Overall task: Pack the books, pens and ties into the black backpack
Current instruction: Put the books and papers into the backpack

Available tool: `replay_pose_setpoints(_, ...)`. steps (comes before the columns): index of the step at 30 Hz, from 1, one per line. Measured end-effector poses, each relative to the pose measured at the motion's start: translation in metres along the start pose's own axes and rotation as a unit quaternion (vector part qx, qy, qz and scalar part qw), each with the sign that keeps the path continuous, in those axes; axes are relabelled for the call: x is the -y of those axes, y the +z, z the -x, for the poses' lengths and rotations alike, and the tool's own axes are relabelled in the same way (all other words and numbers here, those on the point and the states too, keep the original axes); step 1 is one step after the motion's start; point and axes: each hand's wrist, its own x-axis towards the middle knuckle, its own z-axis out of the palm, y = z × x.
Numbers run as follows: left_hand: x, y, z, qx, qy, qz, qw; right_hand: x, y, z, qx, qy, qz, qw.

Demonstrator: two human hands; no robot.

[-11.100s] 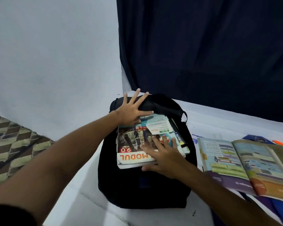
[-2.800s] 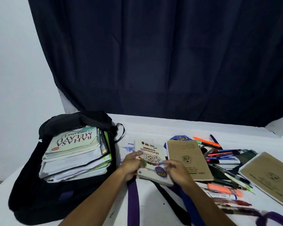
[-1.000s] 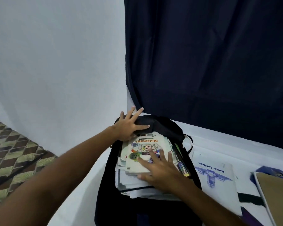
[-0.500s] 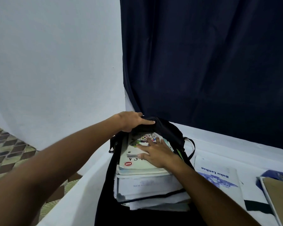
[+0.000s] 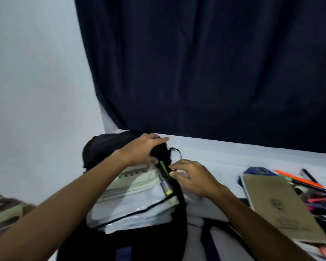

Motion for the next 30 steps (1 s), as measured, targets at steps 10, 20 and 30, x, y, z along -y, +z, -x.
replay_pose_setpoints(10, -0.244, 0.131, -0.062, 0.195, -0.014, 0.291, 0.936, -0.17, -0.097, 0.208, -0.161, 0.391, 0.025, 0.906)
replay_pose_setpoints(20, -0.309, 0.176, -0.077, 0.107, -0.223, 0.539, 0.805, -0.195, -0.09, 0.235, -0.107, 0.474, 0.063, 0.872)
replay_pose_setpoints(30, -0.303, 0.166, -0.075, 0.095, -0.33, 0.636, 0.691, -0.185, -0.099, 0.222, -0.183, 0.463, -0.093, 0.862)
